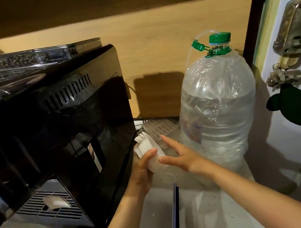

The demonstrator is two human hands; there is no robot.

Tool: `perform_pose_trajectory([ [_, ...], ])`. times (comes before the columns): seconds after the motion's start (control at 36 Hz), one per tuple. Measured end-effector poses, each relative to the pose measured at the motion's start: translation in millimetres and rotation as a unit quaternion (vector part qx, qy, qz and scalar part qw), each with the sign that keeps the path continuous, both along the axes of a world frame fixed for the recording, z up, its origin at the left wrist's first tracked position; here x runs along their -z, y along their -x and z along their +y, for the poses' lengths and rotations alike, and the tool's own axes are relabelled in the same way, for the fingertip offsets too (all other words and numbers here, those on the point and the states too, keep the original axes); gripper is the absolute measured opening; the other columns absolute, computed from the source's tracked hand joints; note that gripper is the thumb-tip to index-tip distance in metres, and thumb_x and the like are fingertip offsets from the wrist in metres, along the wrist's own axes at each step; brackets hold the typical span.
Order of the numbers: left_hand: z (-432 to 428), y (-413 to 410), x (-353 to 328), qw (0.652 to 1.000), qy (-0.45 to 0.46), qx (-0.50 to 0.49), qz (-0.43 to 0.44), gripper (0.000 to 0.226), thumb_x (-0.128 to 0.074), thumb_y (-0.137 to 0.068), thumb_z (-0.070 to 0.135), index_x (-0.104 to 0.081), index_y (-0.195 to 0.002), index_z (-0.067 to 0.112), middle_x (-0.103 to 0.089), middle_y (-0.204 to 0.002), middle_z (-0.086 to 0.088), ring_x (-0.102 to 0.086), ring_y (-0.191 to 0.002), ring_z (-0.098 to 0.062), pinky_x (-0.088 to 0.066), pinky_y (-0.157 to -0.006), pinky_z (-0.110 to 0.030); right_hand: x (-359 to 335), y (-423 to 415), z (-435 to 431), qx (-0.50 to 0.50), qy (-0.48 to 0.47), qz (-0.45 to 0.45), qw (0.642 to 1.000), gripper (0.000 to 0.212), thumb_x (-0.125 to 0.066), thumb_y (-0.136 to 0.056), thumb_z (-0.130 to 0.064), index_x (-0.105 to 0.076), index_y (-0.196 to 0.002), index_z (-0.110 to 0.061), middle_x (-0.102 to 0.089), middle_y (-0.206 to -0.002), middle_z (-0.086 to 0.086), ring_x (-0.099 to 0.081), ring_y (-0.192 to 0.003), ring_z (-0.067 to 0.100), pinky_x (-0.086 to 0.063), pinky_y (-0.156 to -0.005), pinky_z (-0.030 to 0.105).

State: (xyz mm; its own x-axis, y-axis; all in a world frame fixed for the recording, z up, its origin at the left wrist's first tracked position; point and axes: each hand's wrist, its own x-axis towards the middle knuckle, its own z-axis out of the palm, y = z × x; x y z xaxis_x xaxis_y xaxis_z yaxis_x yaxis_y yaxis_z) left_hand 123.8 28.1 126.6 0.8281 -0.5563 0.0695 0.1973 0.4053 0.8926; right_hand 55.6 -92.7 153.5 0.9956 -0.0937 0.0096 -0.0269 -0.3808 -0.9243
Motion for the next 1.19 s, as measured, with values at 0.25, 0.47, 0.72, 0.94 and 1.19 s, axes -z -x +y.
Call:
perform_pose_trajectory([
  [0.25,-16,-8,8,0.982,-0.080,-0.172,-0.009,0.058,-0.062,-0.076,-0.007,-0.033,-0.124,0.011,-0.055,-0.095,-0.001,-0.057,-0.079,-0.009,-0.051,-0.056,-0.014,17,-10,17,-0.009,0.048,-0.096,0.994,0.076,-0.077,-0.070,-0.004,-0.037,-0.134,-0.017,-0.051,-0.120,-0.004,-0.052,-0.106,0.001,-0.037,-0.085,-0.001],
  [0.47,-11,-5,24,0.967,-0.170,-0.178,-0.060,0.077,-0.071,-0.073,0.004,-0.023,-0.134,0.010,-0.045,-0.121,-0.008,-0.050,-0.109,-0.019,-0.047,-0.078,-0.024,43,-20,25,0.033,-0.090,-0.102,0.990,0.059,-0.072,-0.071,0.008,-0.044,-0.116,-0.017,-0.055,-0.101,-0.014,-0.057,-0.089,-0.005,-0.049,-0.076,0.006],
  [0.72,18,-7,41,0.957,-0.261,-0.118,-0.054,0.064,-0.065,-0.081,0.019,-0.032,-0.136,0.015,-0.049,-0.128,-0.011,-0.052,-0.113,-0.025,-0.050,-0.093,-0.041,63,-26,12,0.032,-0.211,0.001,0.977,0.053,-0.062,-0.079,0.004,-0.046,-0.119,-0.026,-0.056,-0.118,0.007,-0.058,-0.107,0.020,-0.055,-0.087,0.036],
  [0.94,40,-1,61,0.944,-0.315,-0.096,-0.012,0.041,-0.055,-0.089,0.022,-0.040,-0.127,0.021,-0.052,-0.120,-0.007,-0.055,-0.106,-0.025,-0.051,-0.073,-0.032,77,-32,3,-0.015,-0.263,0.120,0.957,0.040,-0.049,-0.088,0.002,-0.048,-0.125,-0.012,-0.056,-0.111,0.007,-0.057,-0.100,0.018,-0.054,-0.081,0.030],
  [1.19,46,4,78,0.913,-0.393,-0.109,-0.017,0.038,-0.058,-0.086,0.015,-0.046,-0.122,0.007,-0.056,-0.117,-0.016,-0.055,-0.098,-0.023,-0.052,-0.066,-0.029,91,-41,5,-0.011,-0.087,0.176,0.981,0.036,-0.050,-0.088,0.001,-0.053,-0.123,0.000,-0.060,-0.118,0.020,-0.056,-0.099,0.020,-0.049,-0.081,0.024],
])
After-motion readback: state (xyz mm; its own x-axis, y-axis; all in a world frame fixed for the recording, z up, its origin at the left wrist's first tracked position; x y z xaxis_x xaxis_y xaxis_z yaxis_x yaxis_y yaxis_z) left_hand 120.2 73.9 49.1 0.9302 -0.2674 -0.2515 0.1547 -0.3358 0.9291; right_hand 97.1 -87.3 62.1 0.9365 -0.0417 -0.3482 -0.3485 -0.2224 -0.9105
